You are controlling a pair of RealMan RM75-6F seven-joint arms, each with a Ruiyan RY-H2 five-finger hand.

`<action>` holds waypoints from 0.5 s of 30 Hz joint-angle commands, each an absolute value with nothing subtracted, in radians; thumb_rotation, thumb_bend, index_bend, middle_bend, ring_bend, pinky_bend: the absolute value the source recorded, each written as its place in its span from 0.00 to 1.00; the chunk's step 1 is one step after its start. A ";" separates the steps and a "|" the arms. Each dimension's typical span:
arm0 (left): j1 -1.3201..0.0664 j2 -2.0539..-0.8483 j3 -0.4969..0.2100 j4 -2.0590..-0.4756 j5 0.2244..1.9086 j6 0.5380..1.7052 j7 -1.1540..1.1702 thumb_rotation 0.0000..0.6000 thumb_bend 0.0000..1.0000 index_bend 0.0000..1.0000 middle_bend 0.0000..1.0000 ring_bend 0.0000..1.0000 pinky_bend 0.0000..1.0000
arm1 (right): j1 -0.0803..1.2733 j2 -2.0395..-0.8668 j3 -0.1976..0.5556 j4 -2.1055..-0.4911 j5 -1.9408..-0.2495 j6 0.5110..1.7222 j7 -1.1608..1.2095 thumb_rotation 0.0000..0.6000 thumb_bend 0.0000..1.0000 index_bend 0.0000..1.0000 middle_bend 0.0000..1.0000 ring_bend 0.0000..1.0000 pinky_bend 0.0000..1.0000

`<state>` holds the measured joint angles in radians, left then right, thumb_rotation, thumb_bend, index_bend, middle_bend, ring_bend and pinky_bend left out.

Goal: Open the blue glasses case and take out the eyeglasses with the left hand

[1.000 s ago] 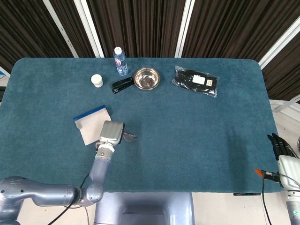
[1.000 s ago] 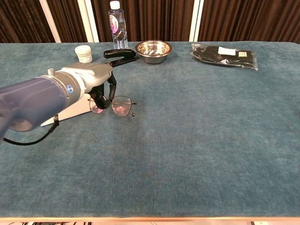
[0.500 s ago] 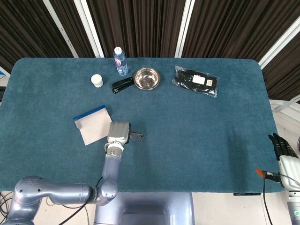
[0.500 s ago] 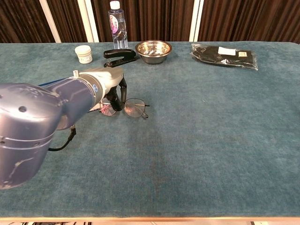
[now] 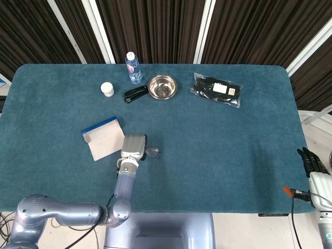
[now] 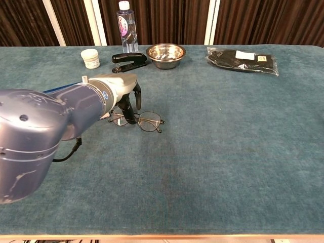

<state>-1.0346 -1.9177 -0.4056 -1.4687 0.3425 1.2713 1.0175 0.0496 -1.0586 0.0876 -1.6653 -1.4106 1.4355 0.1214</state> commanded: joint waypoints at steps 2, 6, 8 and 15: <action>-1.023 -1.894 -0.390 -1.494 0.377 1.274 1.000 1.00 0.20 0.36 1.00 0.97 0.99 | 0.049 -1.059 0.087 -1.665 -1.412 1.437 0.120 1.00 0.19 0.00 0.00 0.00 0.24; -0.999 -1.849 -0.371 -1.551 0.431 1.282 0.971 1.00 0.18 0.35 1.00 0.94 0.98 | 0.049 -1.060 0.088 -1.665 -1.412 1.439 0.118 1.00 0.19 0.00 0.00 0.00 0.24; -0.982 -1.818 -0.352 -1.588 0.473 1.289 0.955 1.00 0.18 0.35 0.97 0.90 0.93 | 0.048 -1.060 0.087 -1.664 -1.412 1.440 0.116 1.00 0.19 0.00 0.00 0.00 0.24; -0.858 -1.619 -0.177 -1.788 0.770 1.363 0.862 1.00 0.18 0.23 0.54 0.51 0.58 | 0.047 -1.064 0.088 -1.661 -1.414 1.446 0.108 1.00 0.19 0.00 0.00 0.00 0.24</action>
